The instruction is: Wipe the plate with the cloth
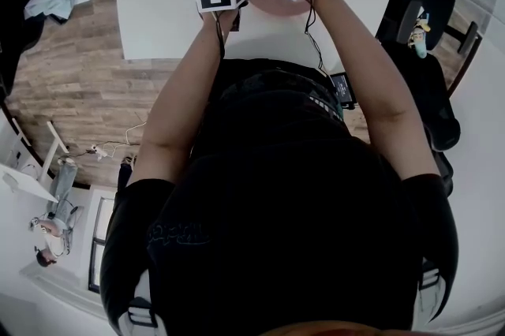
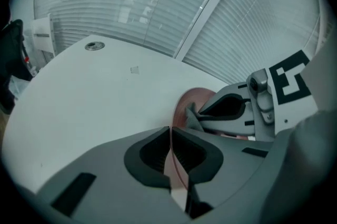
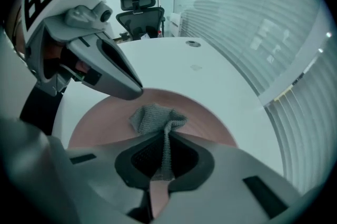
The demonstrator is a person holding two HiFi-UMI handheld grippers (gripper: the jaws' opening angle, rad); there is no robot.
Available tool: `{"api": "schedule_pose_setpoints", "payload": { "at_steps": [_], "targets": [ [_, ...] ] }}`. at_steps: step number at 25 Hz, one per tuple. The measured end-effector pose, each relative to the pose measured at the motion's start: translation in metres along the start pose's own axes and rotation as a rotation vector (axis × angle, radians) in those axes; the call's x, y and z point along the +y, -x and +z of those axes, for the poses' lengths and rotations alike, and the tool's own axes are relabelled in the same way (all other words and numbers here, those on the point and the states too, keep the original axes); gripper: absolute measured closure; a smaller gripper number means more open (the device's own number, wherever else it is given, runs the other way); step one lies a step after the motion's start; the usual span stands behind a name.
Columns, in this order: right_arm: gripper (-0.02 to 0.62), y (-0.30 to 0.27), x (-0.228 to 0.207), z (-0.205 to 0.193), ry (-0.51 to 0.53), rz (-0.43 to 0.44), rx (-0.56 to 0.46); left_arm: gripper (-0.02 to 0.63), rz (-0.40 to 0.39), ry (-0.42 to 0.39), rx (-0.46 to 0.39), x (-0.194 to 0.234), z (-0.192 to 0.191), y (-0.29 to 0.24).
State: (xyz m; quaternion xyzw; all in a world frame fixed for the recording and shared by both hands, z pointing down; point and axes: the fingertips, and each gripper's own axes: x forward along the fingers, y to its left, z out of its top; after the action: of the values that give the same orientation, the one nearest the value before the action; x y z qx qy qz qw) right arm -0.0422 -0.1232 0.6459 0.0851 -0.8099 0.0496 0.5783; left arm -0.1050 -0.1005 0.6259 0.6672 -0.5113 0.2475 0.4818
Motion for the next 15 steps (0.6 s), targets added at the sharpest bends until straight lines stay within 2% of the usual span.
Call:
{"api": "schedule_pose_setpoints", "payload": {
  "at_steps": [9,15],
  "targets": [
    [0.561,0.000,0.086,0.008,0.064,0.158,-0.057,0.578,0.000,0.001,-0.008,0.001,0.001,-0.002],
    [0.561,0.013,0.122,-0.030,0.068,0.214,-0.004,0.578,0.001,0.000,-0.010,0.001,0.000,-0.001]
  ]
}}
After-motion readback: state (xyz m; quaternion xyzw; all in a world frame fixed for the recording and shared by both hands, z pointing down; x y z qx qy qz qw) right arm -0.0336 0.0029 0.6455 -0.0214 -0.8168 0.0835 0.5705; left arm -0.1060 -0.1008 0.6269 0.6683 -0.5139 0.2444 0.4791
